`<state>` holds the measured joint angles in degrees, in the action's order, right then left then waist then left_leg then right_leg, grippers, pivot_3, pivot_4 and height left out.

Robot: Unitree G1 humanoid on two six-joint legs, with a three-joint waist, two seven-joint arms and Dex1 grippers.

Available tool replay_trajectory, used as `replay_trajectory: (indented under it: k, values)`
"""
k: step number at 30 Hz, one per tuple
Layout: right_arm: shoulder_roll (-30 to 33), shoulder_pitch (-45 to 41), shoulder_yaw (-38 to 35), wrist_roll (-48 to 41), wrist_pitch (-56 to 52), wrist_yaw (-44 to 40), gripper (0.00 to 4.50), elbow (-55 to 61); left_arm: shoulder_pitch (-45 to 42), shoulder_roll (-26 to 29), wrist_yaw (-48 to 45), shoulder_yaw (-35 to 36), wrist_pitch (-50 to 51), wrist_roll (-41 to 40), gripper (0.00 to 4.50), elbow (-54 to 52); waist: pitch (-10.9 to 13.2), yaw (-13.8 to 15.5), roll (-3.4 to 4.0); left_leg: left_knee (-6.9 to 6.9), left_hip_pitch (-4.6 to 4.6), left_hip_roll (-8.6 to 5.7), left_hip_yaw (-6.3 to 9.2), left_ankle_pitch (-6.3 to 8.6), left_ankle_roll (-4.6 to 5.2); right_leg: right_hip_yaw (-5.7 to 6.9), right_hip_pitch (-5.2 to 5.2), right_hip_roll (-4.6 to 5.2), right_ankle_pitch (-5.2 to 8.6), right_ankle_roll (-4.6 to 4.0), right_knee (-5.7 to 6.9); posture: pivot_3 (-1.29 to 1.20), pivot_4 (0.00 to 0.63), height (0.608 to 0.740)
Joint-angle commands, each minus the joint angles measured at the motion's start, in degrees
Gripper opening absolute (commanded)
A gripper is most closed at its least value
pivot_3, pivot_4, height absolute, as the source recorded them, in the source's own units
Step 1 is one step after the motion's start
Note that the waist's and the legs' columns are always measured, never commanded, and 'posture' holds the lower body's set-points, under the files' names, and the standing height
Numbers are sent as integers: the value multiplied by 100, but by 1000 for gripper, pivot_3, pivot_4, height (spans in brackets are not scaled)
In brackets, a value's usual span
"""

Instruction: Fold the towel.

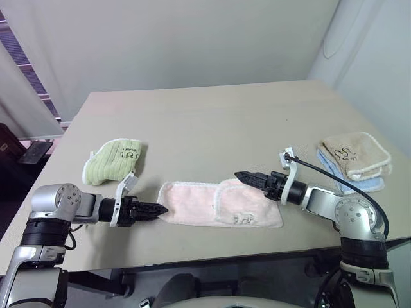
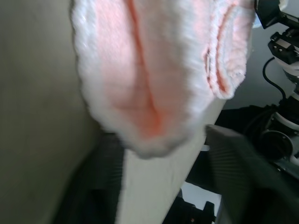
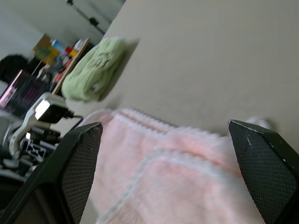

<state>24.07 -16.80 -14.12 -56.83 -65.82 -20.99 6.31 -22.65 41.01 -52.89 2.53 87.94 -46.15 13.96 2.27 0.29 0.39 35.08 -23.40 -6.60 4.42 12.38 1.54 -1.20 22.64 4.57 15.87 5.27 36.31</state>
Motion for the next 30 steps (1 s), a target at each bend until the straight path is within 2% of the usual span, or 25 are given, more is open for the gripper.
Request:
replay_trajectory:
  k: [1,3,4,7,10,12,16,21,25,30]
  values:
    - [17,-192,-183,32,100,54,4500,-9,59,114,2,181,-84,27,977,39,0,-2,0,-1,0,0,0,0,-1,-1,1,-2,0,0,0,0,0,740]
    - [47,-173,-139,72,67,23,4500,8,127,136,-34,171,-143,22,243,-11,0,-3,0,-2,0,2,1,-1,-1,-2,3,-4,0,0,0,0,0,740]
    - [62,-164,-108,101,62,6,4500,23,151,146,-48,164,-168,17,24,-31,0,-4,0,-3,0,2,1,-1,-1,-2,3,-4,0,0,0,0,0,740]
    - [96,-131,-46,178,98,-82,4500,106,245,278,-247,79,-407,11,24,-206,0,-17,1,-3,0,2,0,-1,-1,-4,3,-4,0,0,0,0,0,740]
    - [223,-16,44,321,227,-293,4500,257,429,717,-837,-330,-1146,176,24,-818,2,-56,2,-4,-2,2,0,0,-1,-5,3,-3,1,-1,-1,0,0,740]
    - [294,107,48,291,308,-520,4500,390,288,931,-1127,-477,-1142,78,24,-994,4,-64,5,-7,-6,2,0,0,-2,-4,3,0,1,-2,-8,0,0,740]
    - [442,374,54,469,533,-717,4500,612,-181,1367,-1700,-1288,-2319,867,24,-1296,7,-59,7,-8,-13,0,-1,0,-1,-2,2,3,1,-2,-19,0,0,740]
    - [493,604,-123,577,773,-699,4500,689,-1443,733,-2018,-1682,-2406,947,24,-970,10,16,5,-7,-14,0,-3,0,-1,-1,3,4,1,-1,-20,0,0,740]
    - [521,993,-259,1167,1760,-715,4500,1080,-2210,-71,-2187,-1957,-2239,880,24,-692,11,51,0,-5,-15,0,-4,-1,0,-3,3,3,4,8,-19,0,0,740]
    - [436,1543,-878,859,1882,-563,4500,1520,-2758,-1067,-2512,-2312,-2103,752,24,-462,21,55,-15,7,-37,-1,0,-3,5,-1,3,-2,-4,34,-15,0,0,740]
